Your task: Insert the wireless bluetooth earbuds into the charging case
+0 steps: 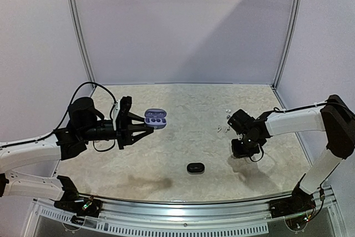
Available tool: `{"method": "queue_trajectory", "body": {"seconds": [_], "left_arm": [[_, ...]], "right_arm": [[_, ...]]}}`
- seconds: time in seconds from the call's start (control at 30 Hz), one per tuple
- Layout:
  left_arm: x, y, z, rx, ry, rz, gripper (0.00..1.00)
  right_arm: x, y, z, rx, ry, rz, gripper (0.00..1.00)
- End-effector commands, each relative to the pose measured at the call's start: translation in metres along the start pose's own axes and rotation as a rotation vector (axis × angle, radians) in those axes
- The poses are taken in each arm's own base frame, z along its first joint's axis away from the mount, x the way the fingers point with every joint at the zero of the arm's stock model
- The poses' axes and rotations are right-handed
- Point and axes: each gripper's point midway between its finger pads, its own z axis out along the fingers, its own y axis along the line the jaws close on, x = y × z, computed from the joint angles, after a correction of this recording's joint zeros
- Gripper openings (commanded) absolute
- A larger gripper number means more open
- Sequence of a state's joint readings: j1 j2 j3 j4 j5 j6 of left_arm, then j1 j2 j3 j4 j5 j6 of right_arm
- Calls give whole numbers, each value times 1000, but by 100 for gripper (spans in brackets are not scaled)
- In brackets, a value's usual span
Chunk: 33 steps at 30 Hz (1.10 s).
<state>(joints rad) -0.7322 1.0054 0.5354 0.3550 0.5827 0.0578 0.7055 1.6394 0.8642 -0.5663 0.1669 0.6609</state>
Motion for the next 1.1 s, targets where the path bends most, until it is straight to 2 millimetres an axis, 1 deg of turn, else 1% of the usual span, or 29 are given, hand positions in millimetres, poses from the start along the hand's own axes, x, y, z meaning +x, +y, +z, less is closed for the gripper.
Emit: {"method": "queue_trajectory", "body": {"seconds": [0.0, 0.23, 0.37, 0.83, 1.07], "left_arm": [[-3, -1, -3, -4, -19, 28, 0], [-5, -1, -2, -5, -23, 44, 0], [-5, -1, -2, -4, -22, 46, 0], [-5, -1, -2, 0, -20, 56, 0], [-3, -1, -2, 0, -17, 59, 0]], "right_arm": [[16, -4, 16, 4, 22, 30, 20], [20, -2, 15, -8, 21, 23, 22], [29, -5, 17, -4, 37, 26, 23], [58, -10, 9, 35, 98, 18, 24], [69, -7, 4, 23, 129, 7, 27]]}}
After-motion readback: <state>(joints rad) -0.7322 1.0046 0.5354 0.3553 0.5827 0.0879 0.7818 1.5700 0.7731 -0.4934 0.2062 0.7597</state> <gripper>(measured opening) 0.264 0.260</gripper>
